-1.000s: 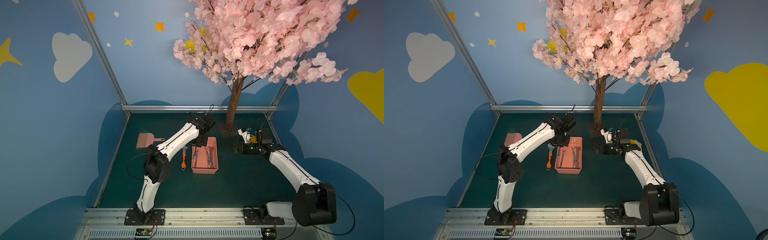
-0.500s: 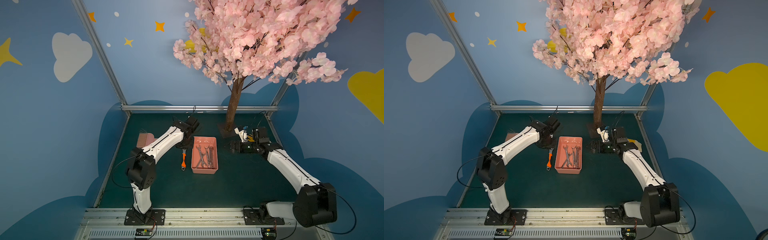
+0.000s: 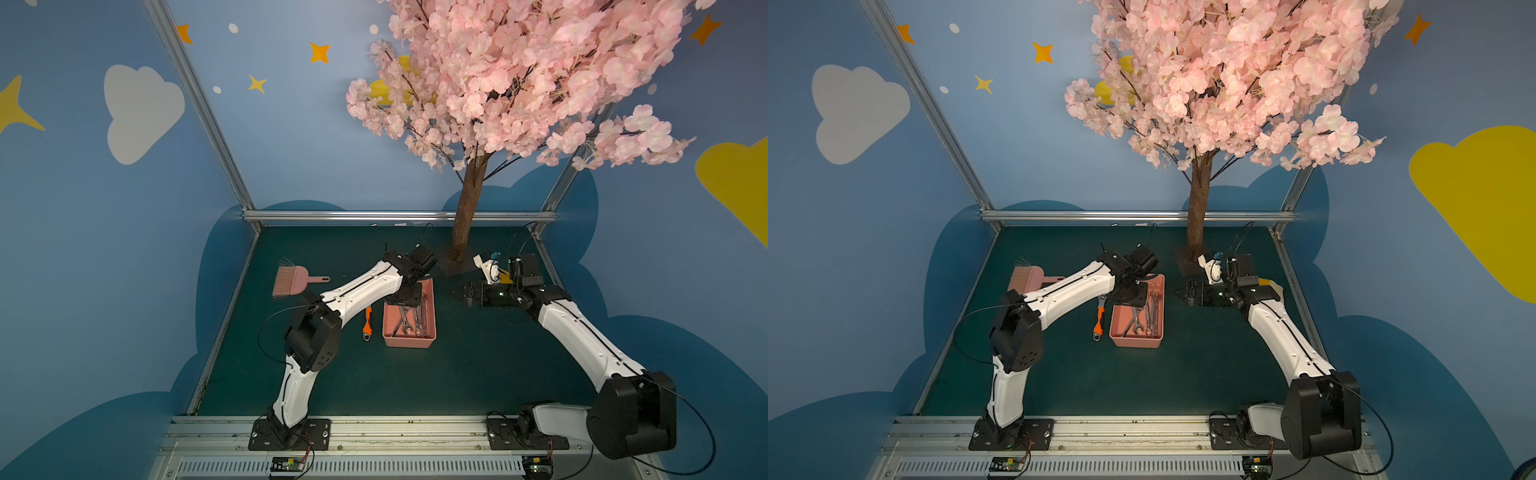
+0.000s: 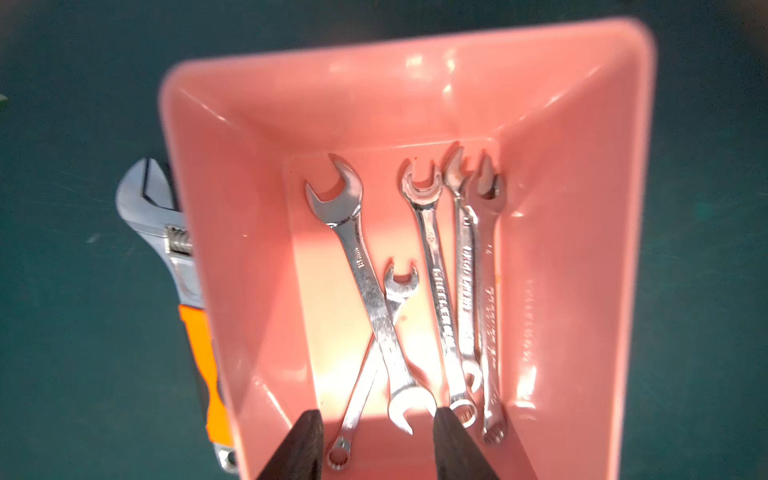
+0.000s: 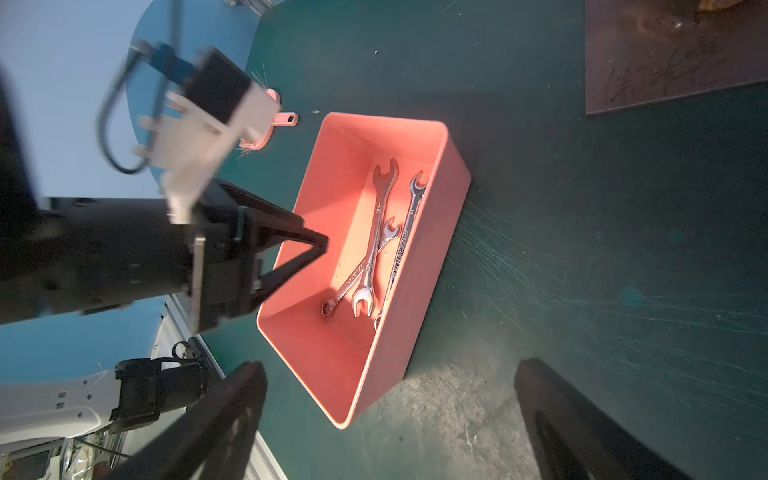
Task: Take out the wrench from the storage box
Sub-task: Pick up the wrench from the storage box.
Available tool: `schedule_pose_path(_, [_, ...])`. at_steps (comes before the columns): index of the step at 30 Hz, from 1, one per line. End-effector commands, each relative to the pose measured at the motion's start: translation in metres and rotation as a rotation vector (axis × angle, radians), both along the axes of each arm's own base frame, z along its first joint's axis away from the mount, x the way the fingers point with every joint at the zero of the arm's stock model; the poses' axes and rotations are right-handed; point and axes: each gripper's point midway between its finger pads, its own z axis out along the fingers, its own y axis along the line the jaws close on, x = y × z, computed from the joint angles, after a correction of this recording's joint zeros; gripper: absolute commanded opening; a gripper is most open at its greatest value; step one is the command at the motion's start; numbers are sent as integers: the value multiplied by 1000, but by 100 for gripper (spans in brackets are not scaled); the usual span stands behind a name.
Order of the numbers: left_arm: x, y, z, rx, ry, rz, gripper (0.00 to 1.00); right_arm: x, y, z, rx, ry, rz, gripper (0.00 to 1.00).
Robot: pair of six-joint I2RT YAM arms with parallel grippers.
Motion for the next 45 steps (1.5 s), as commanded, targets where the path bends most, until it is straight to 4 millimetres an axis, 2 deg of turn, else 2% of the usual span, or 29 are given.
schedule_pose_path(1, [10,1,-15,33,-5,85,47,-5,-5,4,-2,-12,-1,98])
schedule_pose_path(8, [31,-2,-44,61,-33,146,48,-6,-9,4,-3,-15,-11,99])
schedule_pose_path(12, [36,10,-52,72,-32,204,47,-5,-11,1,1,-12,-29,98])
schedule_pose_path(18, [47,12,-63,78,-36,228,41,-5,-9,1,9,-12,-25,98])
schedule_pose_path(23, [44,12,-77,86,-5,228,40,-5,-9,1,9,-12,-25,98])
schedule_pose_path(28, [36,2,-91,61,43,202,37,-5,-9,1,12,-9,-22,98])
schedule_pose_path(36, [8,8,-97,79,100,175,18,-5,-9,-1,13,-4,-21,98])
schedule_pose_path(40, [1,9,-100,81,120,154,3,-5,-8,-1,18,-1,-22,98])
schedule_pose_path(42, [0,8,-102,83,129,138,2,-5,-8,-1,17,-2,-22,99])
schedule_pose_path(45, [5,8,-93,88,109,115,3,-5,-9,-1,13,-3,-25,98])
